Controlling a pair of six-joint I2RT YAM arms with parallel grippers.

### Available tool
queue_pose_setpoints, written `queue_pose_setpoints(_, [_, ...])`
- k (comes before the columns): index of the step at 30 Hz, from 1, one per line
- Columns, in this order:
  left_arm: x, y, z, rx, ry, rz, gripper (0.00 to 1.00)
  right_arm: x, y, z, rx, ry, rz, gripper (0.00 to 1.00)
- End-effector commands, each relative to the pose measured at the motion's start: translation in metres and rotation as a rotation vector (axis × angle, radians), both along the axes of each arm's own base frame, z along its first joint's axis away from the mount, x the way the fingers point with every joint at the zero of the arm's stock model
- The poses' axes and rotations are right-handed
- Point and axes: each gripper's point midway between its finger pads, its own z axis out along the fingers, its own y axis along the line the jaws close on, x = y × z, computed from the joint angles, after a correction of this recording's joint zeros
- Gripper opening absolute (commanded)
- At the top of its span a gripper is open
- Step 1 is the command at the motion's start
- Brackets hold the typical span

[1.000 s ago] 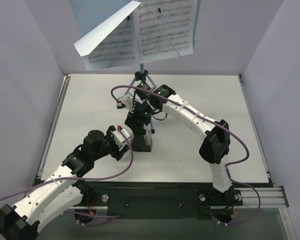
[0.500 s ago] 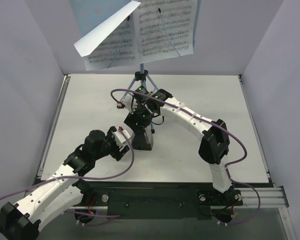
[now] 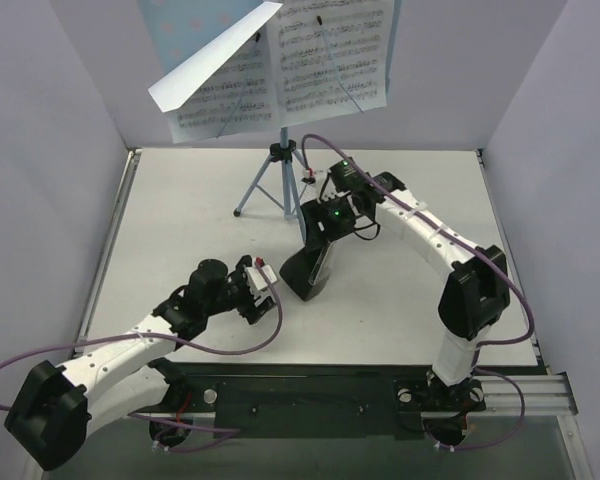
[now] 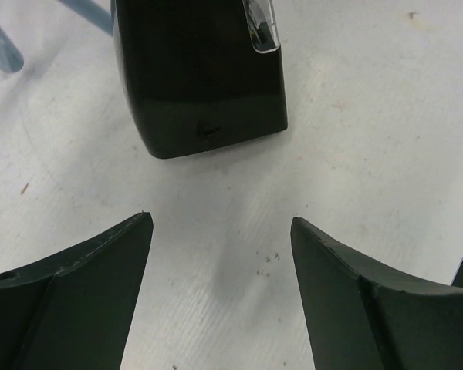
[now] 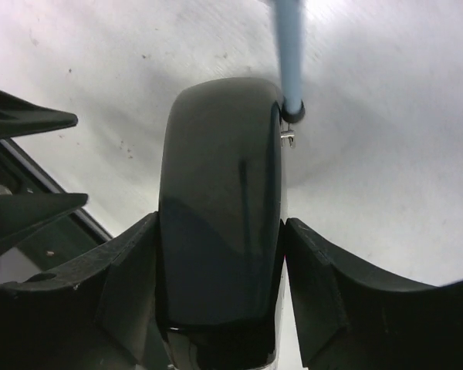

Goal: Pack up the instrument practice props

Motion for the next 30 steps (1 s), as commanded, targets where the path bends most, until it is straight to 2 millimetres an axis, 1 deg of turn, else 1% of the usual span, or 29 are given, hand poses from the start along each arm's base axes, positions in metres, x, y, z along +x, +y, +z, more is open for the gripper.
queue_pose_setpoints(1, [0.009, -0.043, 0.036, -0.169, -0.106, -0.113, 0.83, 0.005, -0.056, 0.004, 0.028, 0.136, -0.366, 0.00])
queue_pose_setpoints(2, [0.009, -0.047, 0.035, -0.179, -0.097, -0.119, 0.84, 0.007, -0.063, 0.003, 0.048, 0.151, -0.402, 0.00])
queue_pose_setpoints(3, [0.008, -0.054, 0.031, -0.197, -0.083, -0.127, 0.84, 0.007, -0.064, 0.004, 0.074, 0.176, -0.443, 0.00])
queue_pose_setpoints(4, [0.010, -0.059, 0.037, -0.227, -0.106, -0.127, 0.84, 0.008, -0.068, 0.003, 0.088, 0.186, -0.481, 0.00])
queue_pose_setpoints(5, [0.007, -0.064, 0.027, -0.222, -0.078, -0.118, 0.84, 0.007, -0.068, 0.002, 0.094, 0.197, -0.484, 0.00])
queue_pose_setpoints(6, [0.009, -0.067, 0.030, -0.235, -0.092, -0.110, 0.84, 0.004, -0.070, -0.001, 0.095, 0.214, -0.490, 0.00])
queue_pose_setpoints(7, [0.006, -0.072, 0.024, -0.228, -0.087, -0.111, 0.85, 0.002, -0.068, 0.000, 0.107, 0.225, -0.485, 0.00])
queue_pose_setpoints(9, [0.007, -0.076, 0.021, -0.221, -0.095, -0.108, 0.85, -0.001, -0.069, -0.003, 0.114, 0.247, -0.504, 0.00])
queue_pose_setpoints(11, [0.012, -0.076, 0.018, -0.209, -0.097, -0.084, 0.85, -0.004, -0.069, -0.004, 0.127, 0.268, -0.516, 0.00])
queue_pose_setpoints(15, [0.030, -0.070, 0.014, -0.200, -0.104, 0.028, 0.88, -0.008, -0.070, -0.006, 0.134, 0.279, -0.515, 0.00])
queue_pose_setpoints(16, [0.032, -0.071, 0.014, -0.203, -0.107, 0.033, 0.88, -0.010, -0.072, -0.007, 0.135, 0.287, -0.524, 0.00])
queue_pose_setpoints(20, [0.024, -0.074, 0.004, -0.189, -0.081, -0.009, 0.88, -0.012, -0.075, -0.007, 0.151, 0.299, -0.538, 0.00])
queue_pose_setpoints(25, [0.023, -0.080, 0.000, -0.186, -0.071, -0.037, 0.88, -0.015, -0.077, -0.011, 0.160, 0.318, -0.542, 0.00])
queue_pose_setpoints(30, [0.022, -0.091, -0.003, -0.190, -0.061, -0.092, 0.88, -0.020, -0.075, -0.014, 0.175, 0.341, -0.534, 0.00])
